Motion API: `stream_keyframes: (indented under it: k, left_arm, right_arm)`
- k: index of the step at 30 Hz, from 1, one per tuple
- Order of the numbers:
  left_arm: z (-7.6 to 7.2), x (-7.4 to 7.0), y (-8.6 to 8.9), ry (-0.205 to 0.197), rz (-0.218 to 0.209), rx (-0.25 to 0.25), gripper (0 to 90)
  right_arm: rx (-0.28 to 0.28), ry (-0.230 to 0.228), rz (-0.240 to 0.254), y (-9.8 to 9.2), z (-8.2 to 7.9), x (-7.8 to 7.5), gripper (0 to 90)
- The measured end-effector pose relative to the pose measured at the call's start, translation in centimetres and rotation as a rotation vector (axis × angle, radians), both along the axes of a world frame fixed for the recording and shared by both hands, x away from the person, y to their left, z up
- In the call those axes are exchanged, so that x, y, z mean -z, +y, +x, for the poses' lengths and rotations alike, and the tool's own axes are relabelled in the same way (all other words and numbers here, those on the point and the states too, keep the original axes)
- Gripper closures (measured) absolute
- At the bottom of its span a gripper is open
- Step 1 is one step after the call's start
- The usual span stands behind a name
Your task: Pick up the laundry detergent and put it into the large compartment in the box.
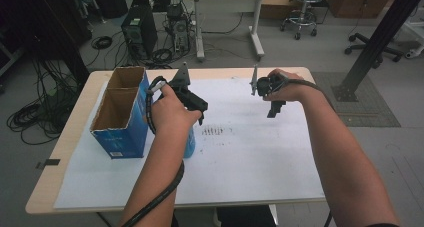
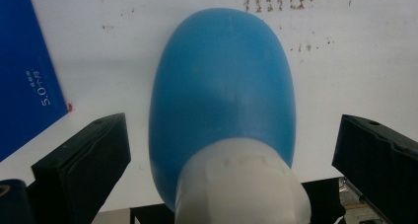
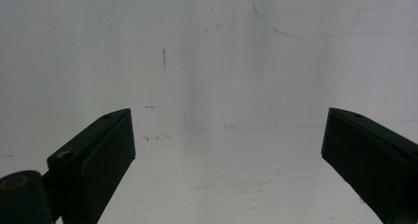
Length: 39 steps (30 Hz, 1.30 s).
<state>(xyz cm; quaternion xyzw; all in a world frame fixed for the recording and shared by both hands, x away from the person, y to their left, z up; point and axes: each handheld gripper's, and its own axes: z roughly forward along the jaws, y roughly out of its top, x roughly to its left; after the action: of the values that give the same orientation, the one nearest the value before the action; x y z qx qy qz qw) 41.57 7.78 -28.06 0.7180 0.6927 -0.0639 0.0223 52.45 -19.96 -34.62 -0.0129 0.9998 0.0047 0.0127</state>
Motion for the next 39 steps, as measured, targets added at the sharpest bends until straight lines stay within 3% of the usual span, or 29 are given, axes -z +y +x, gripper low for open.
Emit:
stream_keyframes:
  k: [21,26,39]
  left_arm:
    - [0.1,0.7,-0.2,-0.005,0.012,0.009,2.2]
    - [0.2,0.9,-0.2,-0.002,0.019,0.005,8.1]
    - [0.2,1.3,-0.3,0.005,0.034,0.010,11.4]
  right_arm:
    - [-0.014,-0.004,-0.002,0.4,0.0,0.1,6.1]
    - [-0.011,-0.005,-0.002,0.3,0.0,0.1,6.2]
    - [-0.006,-0.005,-0.003,0.1,-0.1,0.2,6.2]
